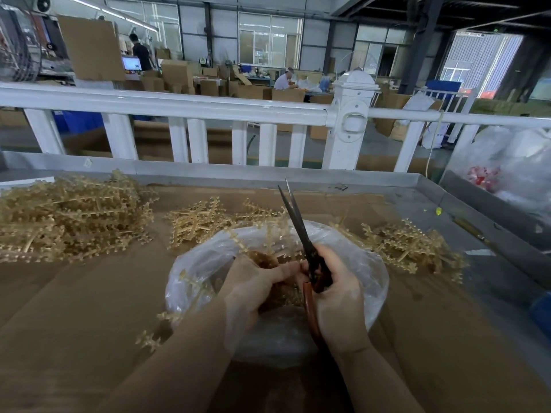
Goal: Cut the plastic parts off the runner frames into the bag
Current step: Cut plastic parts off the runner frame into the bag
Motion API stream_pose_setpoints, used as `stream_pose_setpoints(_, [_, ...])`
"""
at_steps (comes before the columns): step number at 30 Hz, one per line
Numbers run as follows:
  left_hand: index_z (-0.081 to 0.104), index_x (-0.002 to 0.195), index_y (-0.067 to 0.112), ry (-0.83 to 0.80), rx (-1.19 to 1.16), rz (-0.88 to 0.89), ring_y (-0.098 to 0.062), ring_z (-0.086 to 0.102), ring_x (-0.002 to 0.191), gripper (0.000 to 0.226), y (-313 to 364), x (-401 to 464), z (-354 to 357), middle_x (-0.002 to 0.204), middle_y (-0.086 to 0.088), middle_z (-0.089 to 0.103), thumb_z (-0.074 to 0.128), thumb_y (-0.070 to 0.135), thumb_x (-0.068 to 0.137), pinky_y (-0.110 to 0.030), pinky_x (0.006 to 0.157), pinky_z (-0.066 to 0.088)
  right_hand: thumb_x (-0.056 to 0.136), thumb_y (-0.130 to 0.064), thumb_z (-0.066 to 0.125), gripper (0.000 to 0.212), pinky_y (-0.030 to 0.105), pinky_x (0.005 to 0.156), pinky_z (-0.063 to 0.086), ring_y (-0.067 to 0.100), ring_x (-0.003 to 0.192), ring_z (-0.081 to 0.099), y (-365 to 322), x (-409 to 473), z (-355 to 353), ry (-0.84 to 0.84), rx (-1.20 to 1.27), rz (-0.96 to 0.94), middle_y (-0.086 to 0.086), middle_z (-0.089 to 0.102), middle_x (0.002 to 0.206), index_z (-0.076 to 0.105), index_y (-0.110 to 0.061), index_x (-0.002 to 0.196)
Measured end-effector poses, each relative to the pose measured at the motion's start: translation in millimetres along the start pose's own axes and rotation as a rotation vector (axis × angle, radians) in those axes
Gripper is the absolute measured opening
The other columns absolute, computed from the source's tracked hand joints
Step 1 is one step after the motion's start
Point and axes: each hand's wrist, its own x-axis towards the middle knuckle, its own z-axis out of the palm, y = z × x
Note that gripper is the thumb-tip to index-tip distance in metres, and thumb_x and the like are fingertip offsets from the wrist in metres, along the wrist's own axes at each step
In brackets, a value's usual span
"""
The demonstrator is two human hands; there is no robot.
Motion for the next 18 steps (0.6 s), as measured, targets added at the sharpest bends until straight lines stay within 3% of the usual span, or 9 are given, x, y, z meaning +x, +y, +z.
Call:
stream_pose_setpoints(4, [0.072, 0.086, 0.0, 0.047, -0.09, -0.045, -0.028, 0.072, 0.081, 0.021, -2.2, 5.0, -2.1, 0.084, -0.016, 0.074, 0.078, 0.012, 0.07, -0.038, 0.074, 0.057, 0.085, -0.005, 0.068, 0.026, 0.035, 0.083, 0.053, 0.009, 0.093, 0.065, -1.3, 0.5, 2.2, -0.012, -0.023, -0.013, -0.007, 0.069, 0.094, 0.066, -0.017, 0.108])
stream_pose_setpoints(9, [0.072, 0.073, 0.001, -0.059, -0.161, -0.066, -0.023, 0.069, 0.068, 0.014, -3.1, 5.2, -7.9, 0.077, -0.017, 0.071, 0.075, 0.013, 0.066, -0.03, 0.063, 0.058, 0.083, -0.004, 0.07, 0.025, 0.032, 0.079, 0.054, 0.008, 0.089, 0.066, -0.7, 1.8, 1.4, -0.004, -0.012, -0.033, -0.009, 0.068, 0.09, 0.065, -0.017, 0.104])
stream_pose_setpoints(14, [0.068, 0.085, -0.005, -0.122, -0.182, -0.071, -0.028, 0.069, 0.08, 0.023, -6.3, 6.4, -13.4, 0.082, -0.02, 0.071, 0.072, 0.009, 0.067, -0.039, 0.085, 0.056, 0.083, -0.004, 0.07, 0.023, 0.032, 0.074, 0.055, 0.009, 0.082, 0.066, 2.3, 1.9, 1.7, -0.009, -0.016, -0.041, -0.01, 0.066, 0.084, 0.065, -0.017, 0.101])
stream_pose_setpoints(16, [0.068, 0.085, -0.007, -0.086, -0.188, -0.057, -0.031, 0.068, 0.08, 0.027, -7.3, 5.7, -12.9, 0.081, -0.022, 0.07, 0.073, 0.009, 0.064, -0.041, 0.083, 0.058, 0.083, -0.004, 0.07, 0.024, 0.027, 0.073, 0.054, 0.007, 0.081, 0.066, 1.9, 1.8, 2.6, -0.003, -0.038, -0.061, -0.011, 0.066, 0.083, 0.064, -0.019, 0.101])
stream_pose_setpoints(18, [0.067, 0.086, -0.008, -0.003, -0.2, -0.039, -0.031, 0.068, 0.075, 0.033, -6.7, 5.1, -10.7, 0.078, -0.022, 0.07, 0.076, 0.009, 0.059, -0.038, 0.067, 0.06, 0.082, -0.004, 0.071, 0.029, 0.02, 0.074, 0.052, 0.005, 0.083, 0.066, 0.4, 1.6, 3.2, 0.001, -0.044, -0.091, -0.012, 0.066, 0.084, 0.063, -0.025, 0.1])
